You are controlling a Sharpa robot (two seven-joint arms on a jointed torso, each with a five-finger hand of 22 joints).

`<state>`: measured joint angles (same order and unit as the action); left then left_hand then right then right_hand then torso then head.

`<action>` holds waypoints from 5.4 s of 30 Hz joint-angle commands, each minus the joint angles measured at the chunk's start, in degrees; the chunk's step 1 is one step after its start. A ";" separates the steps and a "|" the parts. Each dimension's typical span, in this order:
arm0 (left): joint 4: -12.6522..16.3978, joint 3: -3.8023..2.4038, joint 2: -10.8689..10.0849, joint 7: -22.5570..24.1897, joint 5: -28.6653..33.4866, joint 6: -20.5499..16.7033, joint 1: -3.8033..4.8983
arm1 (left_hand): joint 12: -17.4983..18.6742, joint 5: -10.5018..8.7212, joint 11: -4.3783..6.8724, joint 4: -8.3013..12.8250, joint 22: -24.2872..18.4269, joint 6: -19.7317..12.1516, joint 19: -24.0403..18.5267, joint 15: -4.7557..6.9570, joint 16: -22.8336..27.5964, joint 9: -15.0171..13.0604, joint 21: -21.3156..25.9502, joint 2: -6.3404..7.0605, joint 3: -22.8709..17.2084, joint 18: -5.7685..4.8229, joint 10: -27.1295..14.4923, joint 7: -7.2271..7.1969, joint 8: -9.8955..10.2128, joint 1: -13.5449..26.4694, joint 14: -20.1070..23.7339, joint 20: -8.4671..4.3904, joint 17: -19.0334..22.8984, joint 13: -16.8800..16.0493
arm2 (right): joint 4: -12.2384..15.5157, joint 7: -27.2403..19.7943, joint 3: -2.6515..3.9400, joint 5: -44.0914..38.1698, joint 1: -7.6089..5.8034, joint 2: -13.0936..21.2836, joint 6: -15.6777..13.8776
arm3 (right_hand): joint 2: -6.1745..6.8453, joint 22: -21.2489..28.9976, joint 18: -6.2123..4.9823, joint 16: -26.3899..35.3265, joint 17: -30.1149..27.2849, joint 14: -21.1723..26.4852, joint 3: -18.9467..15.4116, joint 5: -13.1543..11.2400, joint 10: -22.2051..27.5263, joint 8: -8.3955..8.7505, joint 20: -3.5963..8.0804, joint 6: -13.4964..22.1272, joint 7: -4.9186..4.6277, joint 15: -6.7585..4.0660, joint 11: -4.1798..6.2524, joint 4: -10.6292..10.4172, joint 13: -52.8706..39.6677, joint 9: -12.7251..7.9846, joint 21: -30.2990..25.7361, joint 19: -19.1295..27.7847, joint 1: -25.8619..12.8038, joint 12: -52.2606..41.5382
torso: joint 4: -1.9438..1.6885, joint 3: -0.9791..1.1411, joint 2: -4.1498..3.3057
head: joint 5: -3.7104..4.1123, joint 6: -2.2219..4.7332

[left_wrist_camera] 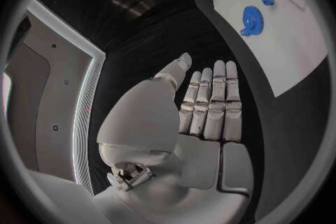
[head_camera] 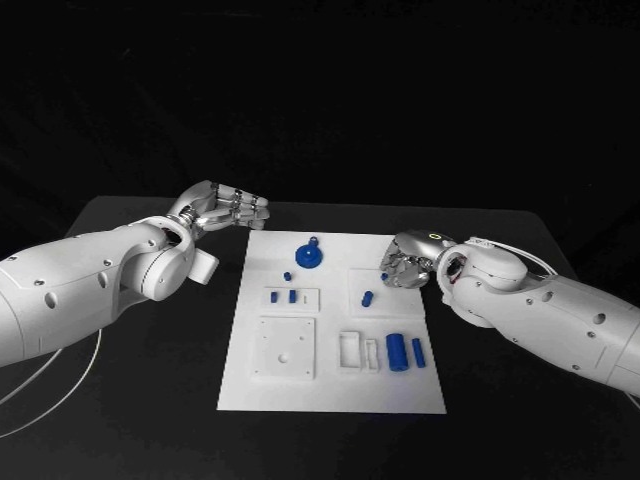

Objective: Assemble the parts on the task board

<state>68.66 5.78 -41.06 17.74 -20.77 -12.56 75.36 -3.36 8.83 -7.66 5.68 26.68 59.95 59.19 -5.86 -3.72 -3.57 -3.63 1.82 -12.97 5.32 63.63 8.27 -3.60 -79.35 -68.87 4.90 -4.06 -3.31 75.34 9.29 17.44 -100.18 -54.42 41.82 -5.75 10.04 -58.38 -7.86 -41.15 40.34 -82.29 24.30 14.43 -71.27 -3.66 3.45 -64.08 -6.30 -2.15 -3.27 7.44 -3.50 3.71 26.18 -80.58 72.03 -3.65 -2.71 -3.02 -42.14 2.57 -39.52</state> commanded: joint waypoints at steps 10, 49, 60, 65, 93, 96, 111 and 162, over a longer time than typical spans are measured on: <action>0.19 -0.07 0.03 1.88 0.15 -0.41 0.08 | -0.05 0.33 0.14 0.17 -0.11 -0.44 0.39 -0.05 0.21 -0.02 -0.41 -0.54 0.14 -0.86 -0.24 0.00 -0.07 0.05 0.03 -0.13 -0.06 0.01 | -0.26 -0.60 -0.23 -0.82 0.34 -0.72 2.04 | -0.66 -2.44 0.34 -0.49 0.20 -0.42 2.45 -1.22 -0.77 0.05 0.08 -0.99 0.17 -0.16 0.14 0.68 0.00 0.07 -1.20 -0.81 0.22 0.25 | -0.08 -0.04 0.00 | -0.02 -0.13; 0.03 -0.08 0.10 1.00 -0.01 0.49 0.07 | -0.06 0.24 0.07 0.39 -0.74 -0.69 0.67 -0.06 0.19 -0.02 -0.53 -0.52 0.15 -0.79 -0.46 0.06 -0.07 0.30 0.00 -0.14 -0.11 0.00 | -0.24 4.03 -2.09 -7.99 0.54 -2.32 -1.11 | -2.84 -11.93 1.51 -0.60 1.22 -0.77 12.31 -4.59 -6.69 0.01 1.57 -8.32 1.67 -1.59 1.90 4.20 -0.18 0.19 0.69 -2.45 0.62 0.20 | -0.08 -0.01 0.01 | -0.11 -0.34; 0.03 -0.08 0.12 0.80 -0.10 0.54 0.07 | -0.06 0.24 0.04 0.45 -0.90 -0.77 0.64 -0.09 0.20 -0.02 -0.46 -0.55 0.23 -0.81 -0.56 0.09 -0.07 0.32 0.07 -0.10 -0.09 0.00 | 1.59 4.28 -0.57 -8.51 0.55 -1.67 -3.48 | -2.03 -14.34 1.70 -0.78 1.29 -0.76 13.81 -3.23 -7.33 0.01 1.77 -8.91 1.89 -1.79 2.06 4.09 -0.18 0.22 1.23 -3.11 0.20 0.19 | -0.01 -0.05 0.05 | -0.18 -0.39; 0.09 -0.08 0.12 0.76 -0.29 0.53 0.07 | -0.06 0.23 0.03 0.61 -0.93 -0.74 0.65 -0.07 0.19 -0.03 -0.48 -0.49 0.22 -0.79 -0.54 0.09 -0.09 0.17 0.06 -0.12 -0.09 0.00 | 2.36 4.24 0.03 -7.86 0.53 -0.77 -4.42 | -1.92 -14.83 1.75 -0.84 1.28 -0.82 14.05 -3.12 -7.48 -0.01 1.81 -9.07 1.93 -1.83 2.10 3.92 -0.18 0.24 1.37 -3.27 0.10 0.18 | -0.04 -0.11 0.06 | -0.22 -0.35; 1.17 -0.08 0.05 1.02 -0.35 -1.97 0.07 | -0.06 3.10 0.01 1.42 3.02 -0.74 -0.56 -0.11 0.20 -0.03 -0.76 -0.33 -1.54 -0.69 -0.61 0.14 -0.10 1.23 0.22 -0.11 -0.03 0.00 | 14.22 -5.48 2.44 4.20 1.78 0.16 -11.40 | -2.61 -17.37 1.58 -0.95 0.78 -0.88 11.99 -1.92 -7.61 -0.01 1.77 -9.31 2.00 -1.85 2.19 3.76 -0.14 0.26 1.17 -4.23 0.45 0.20 | -0.09 -0.27 0.11 | -2.74 0.03; 1.53 -0.08 0.09 0.93 0.15 -3.32 0.07 | -0.05 3.05 0.02 1.26 3.00 -0.66 -0.43 -0.10 0.19 -0.03 -0.65 -0.34 -1.48 -0.69 -0.55 0.10 -0.09 1.28 0.18 -0.12 -0.04 0.01 | 14.56 -5.14 2.18 2.45 2.04 -0.72 -11.45 | -2.58 -17.48 1.60 -0.97 0.79 -0.87 11.84 -2.02 -7.71 -0.02 1.77 -9.46 2.03 -1.86 2.22 3.83 -0.14 0.27 1.12 -4.27 0.49 0.21 | -0.01 -0.36 0.11 | -3.33 0.15; 1.87 -0.10 1.17 0.62 2.33 -4.87 0.08 | -0.05 3.01 0.02 0.82 2.54 -0.65 -0.33 -0.17 0.21 -0.03 -0.35 -0.42 -1.52 -0.72 -0.56 0.09 -0.08 1.53 0.39 -0.03 -0.01 0.00 | 14.76 -2.30 -2.20 -6.07 2.85 -5.92 -7.79 | -2.56 -18.05 1.68 -1.06 0.76 -0.84 12.13 -2.19 -7.83 -0.01 1.80 -9.61 2.06 -1.87 2.24 4.12 -0.12 0.25 0.56 -4.45 0.42 0.21 | 0.06 -0.68 0.23 | -4.90 -0.12; 1.25 -0.12 1.82 3.22 7.89 -7.63 0.08 | -0.05 3.07 0.00 0.44 0.41 -0.85 0.19 -0.18 0.20 -0.03 -0.39 -0.31 -1.53 -0.69 -0.63 0.15 -0.10 1.65 0.35 0.00 -0.03 0.01 | 11.00 -2.58 -6.49 -9.83 5.49 -9.28 -5.90 | -2.66 -19.02 1.73 -1.17 0.61 -0.81 12.33 -1.43 -8.03 0.00 1.88 -9.75 2.11 -1.93 2.29 4.81 -0.12 0.27 -0.43 -4.98 -0.19 0.21 | 0.13 -0.57 0.15 | -8.57 -1.39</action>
<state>69.87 5.72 -39.32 20.32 -13.38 -20.29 75.37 -3.36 11.96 -7.69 6.37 27.14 59.35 59.08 -6.05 -3.72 -3.56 -4.30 1.43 -14.46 5.31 63.26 8.48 -3.60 -78.17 -68.68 5.01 -4.08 -3.31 86.53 6.68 11.13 -109.45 -49.21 32.50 -12.81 7.93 -74.92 -5.30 -41.93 41.00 -83.23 36.62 12.66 -79.03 -3.48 5.30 -73.41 -4.02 -3.88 -1.01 11.90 -3.68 3.92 25.92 -83.84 71.86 -3.30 -2.61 -3.59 -42.00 -5.96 -40.88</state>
